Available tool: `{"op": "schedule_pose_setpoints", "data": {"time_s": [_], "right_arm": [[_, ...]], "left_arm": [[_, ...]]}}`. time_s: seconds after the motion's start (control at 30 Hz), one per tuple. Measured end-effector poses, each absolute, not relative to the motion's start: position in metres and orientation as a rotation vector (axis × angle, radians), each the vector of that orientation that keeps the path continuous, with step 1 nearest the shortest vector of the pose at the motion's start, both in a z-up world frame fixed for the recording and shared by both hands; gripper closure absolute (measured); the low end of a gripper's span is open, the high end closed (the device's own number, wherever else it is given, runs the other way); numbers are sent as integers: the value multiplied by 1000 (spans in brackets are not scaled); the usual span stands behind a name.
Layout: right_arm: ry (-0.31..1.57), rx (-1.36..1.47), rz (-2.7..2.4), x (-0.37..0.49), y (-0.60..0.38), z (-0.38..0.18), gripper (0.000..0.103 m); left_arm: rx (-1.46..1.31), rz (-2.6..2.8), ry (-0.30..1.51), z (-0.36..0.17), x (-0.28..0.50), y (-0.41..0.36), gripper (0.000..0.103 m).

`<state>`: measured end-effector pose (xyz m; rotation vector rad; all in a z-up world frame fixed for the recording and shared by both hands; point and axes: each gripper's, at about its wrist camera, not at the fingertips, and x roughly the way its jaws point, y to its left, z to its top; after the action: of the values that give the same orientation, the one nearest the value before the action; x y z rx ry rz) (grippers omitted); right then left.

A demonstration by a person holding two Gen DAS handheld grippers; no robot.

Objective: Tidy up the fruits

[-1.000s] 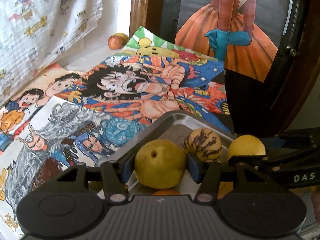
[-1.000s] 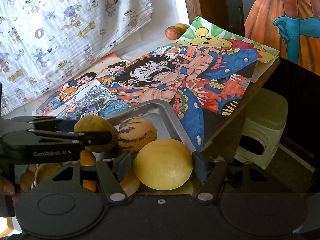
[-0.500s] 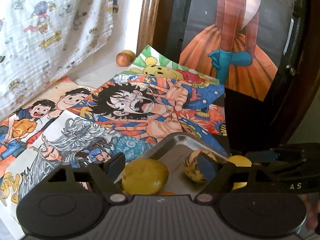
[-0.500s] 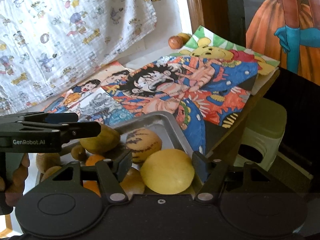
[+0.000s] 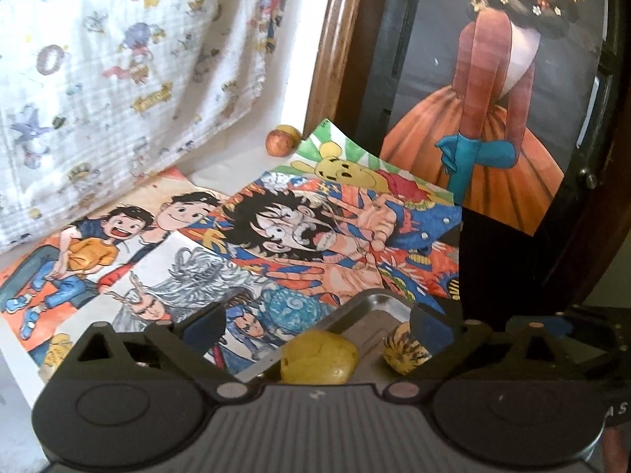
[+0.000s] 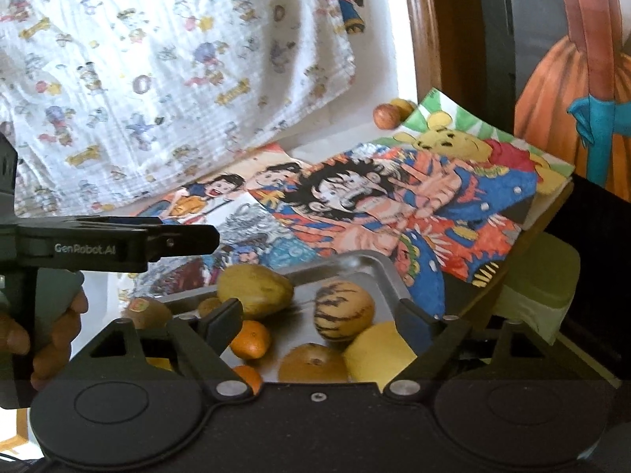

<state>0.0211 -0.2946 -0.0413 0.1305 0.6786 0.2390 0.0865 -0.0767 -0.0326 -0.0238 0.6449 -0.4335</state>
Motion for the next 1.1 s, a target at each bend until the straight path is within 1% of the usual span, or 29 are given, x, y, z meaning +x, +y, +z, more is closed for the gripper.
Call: {"op": "schedule_pose_setpoints", "data": {"time_s": [0.07,0.37,0.57,0.77,0.97,1.1], "right_arm": [[666,127,246,16,-292,-36,10],[619,101,279,-14,-275,-10,1],[602,93,306,-46,-262,-2,1],[617,133,291,-75,-252,-9,1],[656,151,263,-86,-243,-21,1],[654,150,260,-86,-241,-22,1]], "left_arm": [[-29,-424,636,-28,82,-73,1],[-60,-368,589,-10,54,-49,1],[-45,-314,597,-10,23,-31,0],[-27,-233,637,-22,-14,-16,0],[-59,-206,663,-31,-39,-2,0],[-58,-189,650,-29,-46,3,0]]}}
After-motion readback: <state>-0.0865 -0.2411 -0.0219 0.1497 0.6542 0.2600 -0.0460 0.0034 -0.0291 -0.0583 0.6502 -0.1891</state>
